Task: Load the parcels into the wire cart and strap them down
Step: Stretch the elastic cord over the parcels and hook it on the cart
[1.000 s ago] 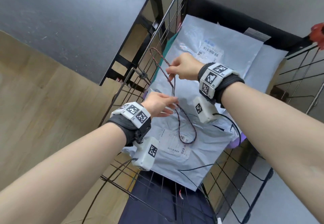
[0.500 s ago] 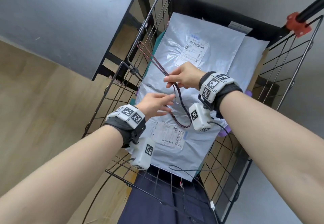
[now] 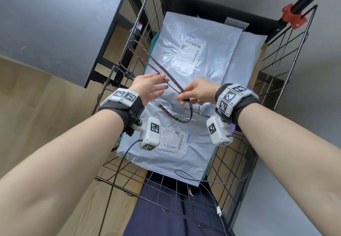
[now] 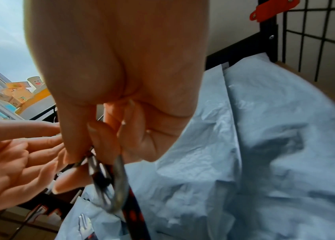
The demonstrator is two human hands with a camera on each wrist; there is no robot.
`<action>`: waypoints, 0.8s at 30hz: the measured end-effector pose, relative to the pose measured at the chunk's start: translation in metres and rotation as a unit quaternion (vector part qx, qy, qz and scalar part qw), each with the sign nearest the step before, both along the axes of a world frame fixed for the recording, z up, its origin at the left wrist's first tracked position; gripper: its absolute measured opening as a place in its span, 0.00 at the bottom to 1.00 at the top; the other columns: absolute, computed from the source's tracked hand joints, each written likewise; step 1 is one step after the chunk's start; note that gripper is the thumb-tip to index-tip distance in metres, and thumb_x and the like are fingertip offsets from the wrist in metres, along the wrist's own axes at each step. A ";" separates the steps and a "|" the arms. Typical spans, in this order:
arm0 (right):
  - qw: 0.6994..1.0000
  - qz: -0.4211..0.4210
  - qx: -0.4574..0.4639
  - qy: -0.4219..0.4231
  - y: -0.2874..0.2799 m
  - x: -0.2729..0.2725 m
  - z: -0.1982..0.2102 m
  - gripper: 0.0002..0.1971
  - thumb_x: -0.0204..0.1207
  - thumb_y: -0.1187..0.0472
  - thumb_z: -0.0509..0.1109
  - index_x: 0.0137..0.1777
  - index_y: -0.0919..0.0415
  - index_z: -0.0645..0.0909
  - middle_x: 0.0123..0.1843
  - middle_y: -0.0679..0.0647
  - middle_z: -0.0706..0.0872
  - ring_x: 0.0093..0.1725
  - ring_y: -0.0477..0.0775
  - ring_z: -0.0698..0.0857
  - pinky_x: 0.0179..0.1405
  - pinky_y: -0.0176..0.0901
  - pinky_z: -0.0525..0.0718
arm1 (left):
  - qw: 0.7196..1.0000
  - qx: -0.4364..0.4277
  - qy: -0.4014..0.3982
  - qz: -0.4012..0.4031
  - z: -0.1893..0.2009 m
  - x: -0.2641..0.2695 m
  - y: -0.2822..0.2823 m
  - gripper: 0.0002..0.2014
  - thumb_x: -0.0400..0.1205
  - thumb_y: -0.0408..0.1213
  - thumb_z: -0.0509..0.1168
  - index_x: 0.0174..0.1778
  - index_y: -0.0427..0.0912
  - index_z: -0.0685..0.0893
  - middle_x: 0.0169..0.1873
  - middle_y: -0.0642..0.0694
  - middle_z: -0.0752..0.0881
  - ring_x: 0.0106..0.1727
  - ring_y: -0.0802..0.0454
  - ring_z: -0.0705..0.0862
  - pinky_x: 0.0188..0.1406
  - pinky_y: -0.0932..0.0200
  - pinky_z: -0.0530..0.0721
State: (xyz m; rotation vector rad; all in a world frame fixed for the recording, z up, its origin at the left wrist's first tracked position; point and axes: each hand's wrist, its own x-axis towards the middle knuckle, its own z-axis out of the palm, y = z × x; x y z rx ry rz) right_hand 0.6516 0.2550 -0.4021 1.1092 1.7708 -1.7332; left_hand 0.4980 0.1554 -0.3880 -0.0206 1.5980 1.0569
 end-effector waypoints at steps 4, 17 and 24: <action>1.000 0.004 0.001 -0.020 0.005 0.016 -0.001 0.11 0.77 0.58 0.72 0.52 0.66 0.87 0.35 0.46 0.89 0.21 0.41 0.68 0.19 0.31 0.64 | 0.997 -0.051 0.024 -0.052 -0.006 0.009 -0.008 0.14 0.78 0.35 0.71 0.57 0.37 0.81 0.45 0.43 0.89 0.40 0.50 0.89 0.36 0.63 0.86; 0.991 0.063 0.018 -0.113 -0.010 0.058 0.011 0.08 0.74 0.58 0.75 0.34 0.56 0.85 0.26 0.46 0.83 0.24 0.44 0.71 0.18 0.30 0.68 | 0.947 -0.123 0.118 -0.273 -0.014 0.041 -0.004 0.13 0.75 0.41 0.75 0.45 0.35 0.84 0.42 0.40 0.89 0.33 0.52 0.86 0.28 0.66 0.85; 0.987 -0.025 0.041 -0.155 -0.032 0.054 0.008 0.05 0.71 0.61 0.77 0.37 0.61 0.86 0.20 0.48 0.78 0.21 0.45 0.71 0.11 0.29 0.65 | 0.799 0.004 0.366 -0.477 0.000 0.015 0.017 0.15 0.72 0.43 0.75 0.25 0.45 0.75 0.24 0.51 0.79 0.28 0.54 0.76 0.28 0.61 0.74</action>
